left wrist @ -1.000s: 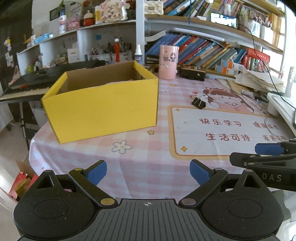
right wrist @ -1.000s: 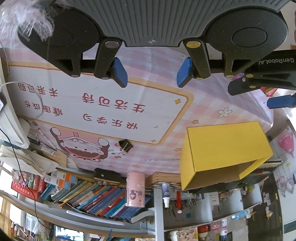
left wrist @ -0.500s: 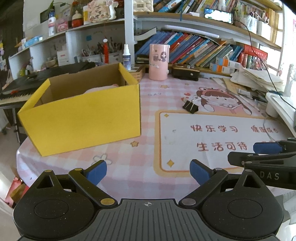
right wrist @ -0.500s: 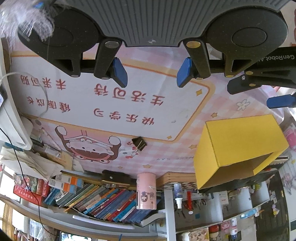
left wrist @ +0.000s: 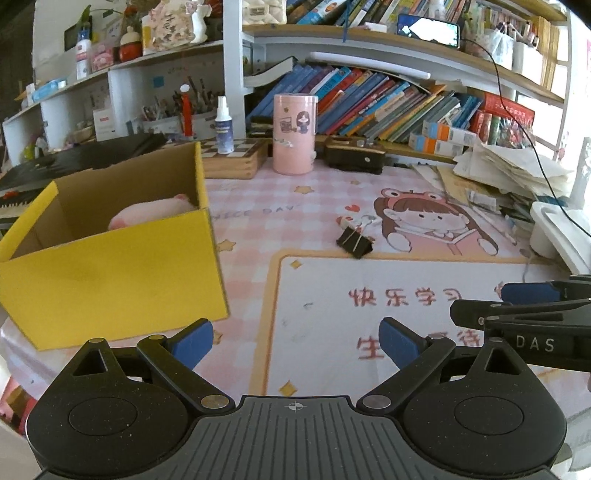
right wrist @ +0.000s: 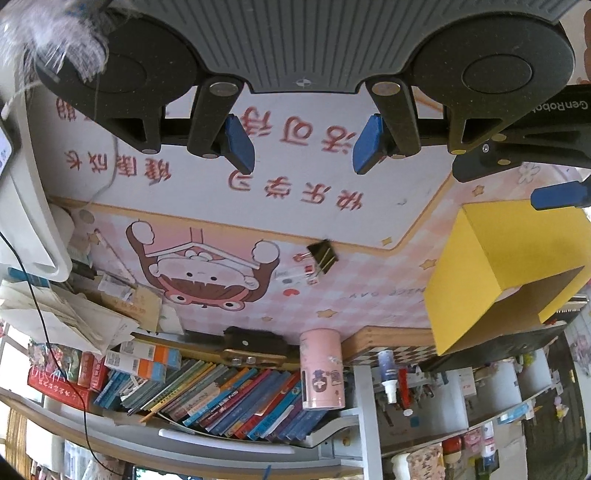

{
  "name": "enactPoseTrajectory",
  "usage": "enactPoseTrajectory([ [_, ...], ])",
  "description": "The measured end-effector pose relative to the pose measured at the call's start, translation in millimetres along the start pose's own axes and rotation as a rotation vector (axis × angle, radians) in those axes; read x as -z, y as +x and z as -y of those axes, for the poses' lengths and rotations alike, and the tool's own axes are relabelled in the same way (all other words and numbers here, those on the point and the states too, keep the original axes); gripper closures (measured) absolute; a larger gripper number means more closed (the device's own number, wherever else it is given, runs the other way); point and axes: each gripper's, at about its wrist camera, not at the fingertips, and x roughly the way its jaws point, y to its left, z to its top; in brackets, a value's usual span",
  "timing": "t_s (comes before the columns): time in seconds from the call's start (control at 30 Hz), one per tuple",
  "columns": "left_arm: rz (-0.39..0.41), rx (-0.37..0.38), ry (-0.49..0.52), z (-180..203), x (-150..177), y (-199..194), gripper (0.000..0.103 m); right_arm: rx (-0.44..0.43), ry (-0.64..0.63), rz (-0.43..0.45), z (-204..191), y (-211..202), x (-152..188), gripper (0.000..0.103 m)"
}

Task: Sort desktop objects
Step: 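Move both tools back over the mat toward the white stapler box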

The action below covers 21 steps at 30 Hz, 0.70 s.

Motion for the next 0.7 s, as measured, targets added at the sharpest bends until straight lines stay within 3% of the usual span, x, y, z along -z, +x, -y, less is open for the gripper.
enactPoseTrajectory([
  [0.7, -0.009, -0.075, -0.045, 54.7, -38.5, 50.7, 0.005, -0.077, -0.010, 0.011, 76.2, 40.7, -43.6, 0.045],
])
